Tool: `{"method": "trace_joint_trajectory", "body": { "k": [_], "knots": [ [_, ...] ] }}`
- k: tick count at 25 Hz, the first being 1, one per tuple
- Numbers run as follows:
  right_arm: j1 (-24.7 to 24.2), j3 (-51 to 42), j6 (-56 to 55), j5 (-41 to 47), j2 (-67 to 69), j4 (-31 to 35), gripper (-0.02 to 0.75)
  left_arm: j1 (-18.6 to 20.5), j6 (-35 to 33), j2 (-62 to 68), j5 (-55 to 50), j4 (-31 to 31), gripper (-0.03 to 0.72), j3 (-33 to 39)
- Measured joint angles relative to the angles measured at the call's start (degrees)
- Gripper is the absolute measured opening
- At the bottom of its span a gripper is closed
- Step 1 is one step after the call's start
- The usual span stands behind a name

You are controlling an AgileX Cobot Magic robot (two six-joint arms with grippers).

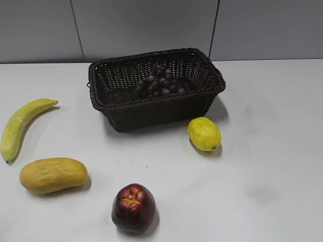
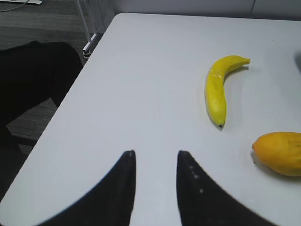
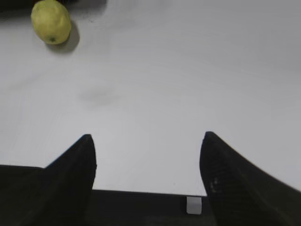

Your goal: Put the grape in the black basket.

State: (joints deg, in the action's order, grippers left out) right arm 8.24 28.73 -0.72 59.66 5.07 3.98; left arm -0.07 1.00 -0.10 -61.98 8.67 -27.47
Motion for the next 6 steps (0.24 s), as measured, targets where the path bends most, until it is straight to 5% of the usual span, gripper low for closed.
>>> {"method": "trace_joint_trajectory", "body": {
  "k": [6],
  "knots": [
    [0.0,-0.1,0.0,0.0,-5.2,0.0,0.519,0.0,0.0,0.0,0.0,0.0,0.236,0.0]
  ]
}}
